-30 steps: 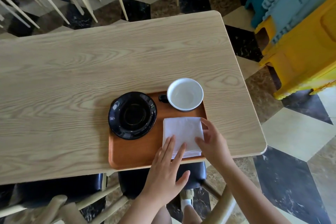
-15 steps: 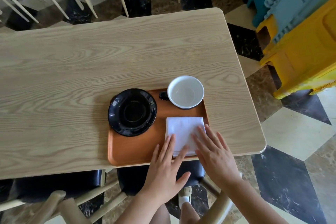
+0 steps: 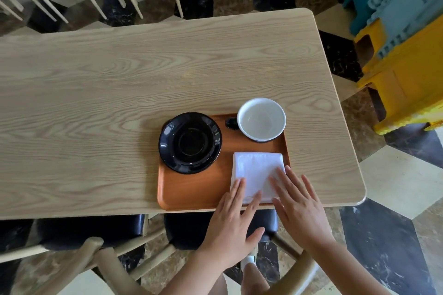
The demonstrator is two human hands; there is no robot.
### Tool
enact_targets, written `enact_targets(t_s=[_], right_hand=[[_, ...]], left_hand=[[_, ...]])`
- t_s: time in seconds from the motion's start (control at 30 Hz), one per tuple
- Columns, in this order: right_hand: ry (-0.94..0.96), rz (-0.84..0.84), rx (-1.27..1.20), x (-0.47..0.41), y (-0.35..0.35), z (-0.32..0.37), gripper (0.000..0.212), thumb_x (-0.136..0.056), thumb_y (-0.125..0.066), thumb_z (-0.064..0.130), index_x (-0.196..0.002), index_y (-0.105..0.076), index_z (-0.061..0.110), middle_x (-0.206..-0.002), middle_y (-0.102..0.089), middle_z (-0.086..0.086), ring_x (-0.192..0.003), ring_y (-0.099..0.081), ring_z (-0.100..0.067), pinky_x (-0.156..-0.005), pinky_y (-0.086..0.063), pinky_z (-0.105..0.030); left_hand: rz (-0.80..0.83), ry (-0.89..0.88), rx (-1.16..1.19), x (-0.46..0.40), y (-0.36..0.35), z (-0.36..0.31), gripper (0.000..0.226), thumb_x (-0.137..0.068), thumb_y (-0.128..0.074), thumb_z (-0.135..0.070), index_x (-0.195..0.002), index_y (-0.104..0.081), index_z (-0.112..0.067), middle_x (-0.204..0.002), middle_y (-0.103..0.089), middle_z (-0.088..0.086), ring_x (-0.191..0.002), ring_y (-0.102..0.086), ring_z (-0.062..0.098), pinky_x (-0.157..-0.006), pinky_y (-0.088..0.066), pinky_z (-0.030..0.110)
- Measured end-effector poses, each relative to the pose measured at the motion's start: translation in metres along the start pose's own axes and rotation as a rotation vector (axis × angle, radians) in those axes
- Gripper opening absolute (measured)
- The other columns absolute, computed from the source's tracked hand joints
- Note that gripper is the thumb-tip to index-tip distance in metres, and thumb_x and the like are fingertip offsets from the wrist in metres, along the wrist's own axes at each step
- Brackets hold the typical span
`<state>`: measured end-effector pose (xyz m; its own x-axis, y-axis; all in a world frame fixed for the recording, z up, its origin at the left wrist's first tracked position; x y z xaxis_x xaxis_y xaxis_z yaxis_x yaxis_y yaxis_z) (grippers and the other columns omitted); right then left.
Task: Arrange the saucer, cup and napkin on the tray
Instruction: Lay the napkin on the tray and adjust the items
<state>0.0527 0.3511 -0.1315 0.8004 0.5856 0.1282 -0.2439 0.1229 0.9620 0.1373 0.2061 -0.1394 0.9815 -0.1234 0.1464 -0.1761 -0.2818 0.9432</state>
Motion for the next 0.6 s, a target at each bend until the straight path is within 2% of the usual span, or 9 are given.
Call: enact_targets(t_s=[0.13, 0.23, 0.33, 0.4, 0.53, 0.6], right_hand=[[0.021, -0.072, -0.044, -0.013, 0.011, 0.028, 0.047, -0.097, -0.026, 0.034, -0.125, -0.055, 0.011, -0.137, -0.051, -0.014, -0.133, -0.039, -0.027, -0.114, -0.019, -0.039], [0.056, -0.084, -0.023, -0.031, 0.015, 0.056, 0.046, -0.096, -0.026, 0.034, -0.123, -0.056, 0.013, -0.133, -0.055, -0.014, -0.128, -0.046, -0.029, -0.111, -0.028, -0.045], [0.095, -0.089, -0.015, -0.054, 0.018, 0.085, 0.043, -0.088, -0.036, 0.031, -0.122, -0.057, 0.016, -0.134, -0.055, -0.013, -0.126, -0.049, -0.029, -0.105, -0.037, -0.043], [0.129, -0.069, 0.013, -0.069, 0.018, 0.101, 0.045, -0.082, -0.037, 0.028, -0.122, -0.057, 0.017, -0.133, -0.056, -0.013, -0.125, -0.050, -0.029, -0.099, -0.043, -0.047], [0.137, -0.059, 0.020, -0.085, 0.008, 0.117, 0.043, -0.081, -0.037, 0.025, -0.116, -0.061, 0.015, -0.124, -0.062, -0.014, -0.119, -0.055, -0.031, -0.096, -0.046, -0.048], [0.139, -0.074, 0.017, -0.086, 0.000, 0.120, 0.041, -0.082, -0.038, 0.024, -0.113, -0.063, 0.014, -0.121, -0.064, -0.013, -0.118, -0.056, -0.031, -0.097, -0.046, -0.046]], left_hand=[[-0.067, 0.045, 0.010, 0.001, 0.025, 0.022, 0.065, -0.091, -0.036, -0.048, -0.148, -0.017, -0.022, -0.156, -0.013, 0.012, -0.143, -0.008, 0.024, -0.112, -0.019, 0.045], [-0.119, 0.120, 0.005, 0.005, 0.050, 0.055, 0.063, -0.092, -0.036, -0.045, -0.147, -0.022, -0.019, -0.156, -0.015, 0.012, -0.144, -0.008, 0.023, -0.113, -0.016, 0.041], [-0.118, 0.185, -0.021, 0.010, 0.066, 0.092, 0.062, -0.091, -0.035, -0.046, -0.146, -0.025, -0.019, -0.155, -0.018, 0.014, -0.143, -0.012, 0.025, -0.112, -0.019, 0.044], [-0.084, 0.210, -0.052, 0.014, 0.070, 0.112, 0.062, -0.091, -0.032, -0.047, -0.145, -0.027, -0.018, -0.154, -0.021, 0.016, -0.142, -0.016, 0.027, -0.111, -0.023, 0.046], [0.005, 0.228, -0.122, 0.022, 0.067, 0.138, 0.060, -0.091, -0.031, -0.048, -0.138, -0.042, -0.015, -0.147, -0.035, 0.018, -0.137, -0.029, 0.030, -0.105, -0.035, 0.052], [0.016, 0.221, -0.131, 0.027, 0.065, 0.145, 0.059, -0.090, -0.031, -0.048, -0.135, -0.047, -0.014, -0.145, -0.041, 0.017, -0.136, -0.033, 0.029, -0.104, -0.038, 0.050]])
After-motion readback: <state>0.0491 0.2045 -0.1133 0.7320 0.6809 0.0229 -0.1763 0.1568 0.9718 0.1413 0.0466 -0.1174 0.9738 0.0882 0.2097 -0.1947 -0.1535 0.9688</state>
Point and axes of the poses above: each hand's wrist, its own x-axis away from the middle knuckle, its own y-axis out of the back of the hand, z = x × y, the point moved 3 cm from there along -x, towards the middle knuckle
